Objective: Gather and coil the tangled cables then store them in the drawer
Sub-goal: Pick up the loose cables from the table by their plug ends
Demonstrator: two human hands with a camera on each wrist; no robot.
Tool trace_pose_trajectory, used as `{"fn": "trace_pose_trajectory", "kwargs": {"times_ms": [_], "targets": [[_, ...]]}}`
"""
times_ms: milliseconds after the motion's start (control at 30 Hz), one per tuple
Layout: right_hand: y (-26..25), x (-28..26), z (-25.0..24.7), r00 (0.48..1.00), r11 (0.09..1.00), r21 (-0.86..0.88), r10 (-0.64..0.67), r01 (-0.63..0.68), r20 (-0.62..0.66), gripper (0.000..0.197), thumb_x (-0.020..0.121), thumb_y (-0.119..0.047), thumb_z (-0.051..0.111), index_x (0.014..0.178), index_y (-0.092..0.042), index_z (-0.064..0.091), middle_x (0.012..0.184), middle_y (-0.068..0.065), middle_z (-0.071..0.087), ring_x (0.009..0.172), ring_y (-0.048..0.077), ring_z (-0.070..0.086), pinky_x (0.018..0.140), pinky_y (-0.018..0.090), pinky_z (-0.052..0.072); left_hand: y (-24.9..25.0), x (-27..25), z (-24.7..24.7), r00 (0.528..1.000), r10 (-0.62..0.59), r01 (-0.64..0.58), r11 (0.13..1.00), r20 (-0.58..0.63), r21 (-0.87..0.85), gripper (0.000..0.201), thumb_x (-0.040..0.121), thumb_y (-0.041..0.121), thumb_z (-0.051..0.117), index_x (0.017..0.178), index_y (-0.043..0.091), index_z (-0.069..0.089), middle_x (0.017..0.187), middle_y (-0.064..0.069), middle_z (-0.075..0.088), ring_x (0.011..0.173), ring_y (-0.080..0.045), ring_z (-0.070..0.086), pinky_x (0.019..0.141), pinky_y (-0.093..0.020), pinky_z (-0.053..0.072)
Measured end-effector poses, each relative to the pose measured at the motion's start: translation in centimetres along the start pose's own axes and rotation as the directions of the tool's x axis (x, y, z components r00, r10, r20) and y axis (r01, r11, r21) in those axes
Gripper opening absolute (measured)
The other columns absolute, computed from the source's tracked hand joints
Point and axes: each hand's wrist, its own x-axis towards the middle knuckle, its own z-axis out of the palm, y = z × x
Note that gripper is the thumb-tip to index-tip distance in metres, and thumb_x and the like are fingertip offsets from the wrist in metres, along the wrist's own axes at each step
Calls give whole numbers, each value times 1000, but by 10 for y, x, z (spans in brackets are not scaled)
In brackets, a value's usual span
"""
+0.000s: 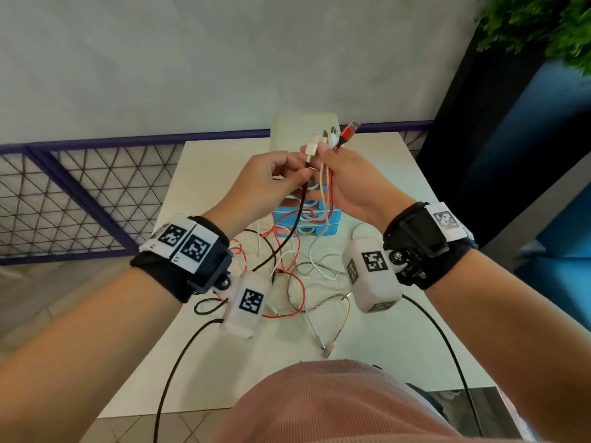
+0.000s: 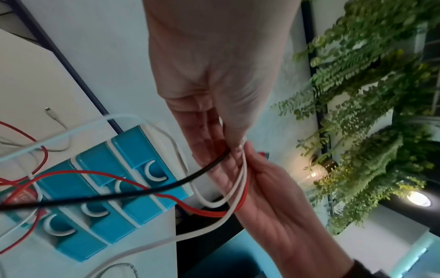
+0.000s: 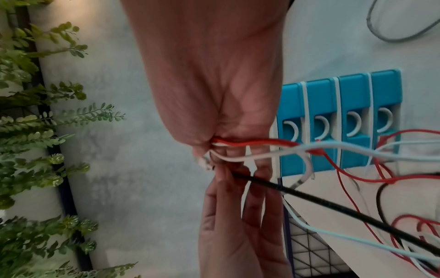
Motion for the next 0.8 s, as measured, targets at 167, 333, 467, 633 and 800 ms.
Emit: {"fn": "trace_pose_trajectory", "kwargs": {"times_ms": [167, 333, 467, 633, 800], "targets": [[4, -1, 1, 1000, 999, -50, 0, 1, 19, 26, 106, -23, 34, 104, -8, 55, 88, 8, 65, 74, 16, 69, 64, 33, 55, -7, 2, 5, 1000, 16, -16, 997, 1, 74, 13, 88, 15, 65, 78, 10, 61, 76, -7, 64, 62, -13, 70, 57, -24, 58], [3, -2, -8, 993, 951, -303, -86, 58, -82, 25, 106, -29, 35, 97, -10, 48, 90, 12, 67, 82, 26, 67, 72, 40, 56, -13, 0, 8, 996, 70, -86, 929, 57, 359, 31, 87, 34, 65, 69, 9, 59, 67, 7, 65, 52, -6, 62, 57, -22, 52], [-9, -8, -16, 987, 948, -307, -119, 81, -108, 22, 106, -32, 30, 96, -14, 37, 84, 16, 71, 68, 28, 72, 69, 41, 60, -24, -9, 20, 969, -2, -114, 884, 247, 453, 35, 88, 41, 61, 63, 16, 57, 54, 4, 54, 45, -3, 48, 53, -22, 42], [-8, -13, -18, 972, 879, -467, -185, 99, -144, 16, 106, -25, 30, 104, -10, 36, 62, 3, 51, 44, 16, 55, 55, 33, 55, -71, -33, 45, 734, -88, -429, 709, 674, 560, 10, 89, 29, 55, 97, 26, 61, 74, 12, 58, 66, -2, 55, 60, -19, 40], [-4, -17, -14, 965, 883, -466, -168, 56, -202, 26, 105, -16, 32, 120, 3, 38, 63, 0, 36, 46, 11, 39, 51, 27, 49, -114, -56, 72, 454, -93, -825, 332, 886, 457, 34, 92, 5, 40, 118, 22, 53, 108, 5, 55, 99, -21, 57, 66, -35, 46]]}}
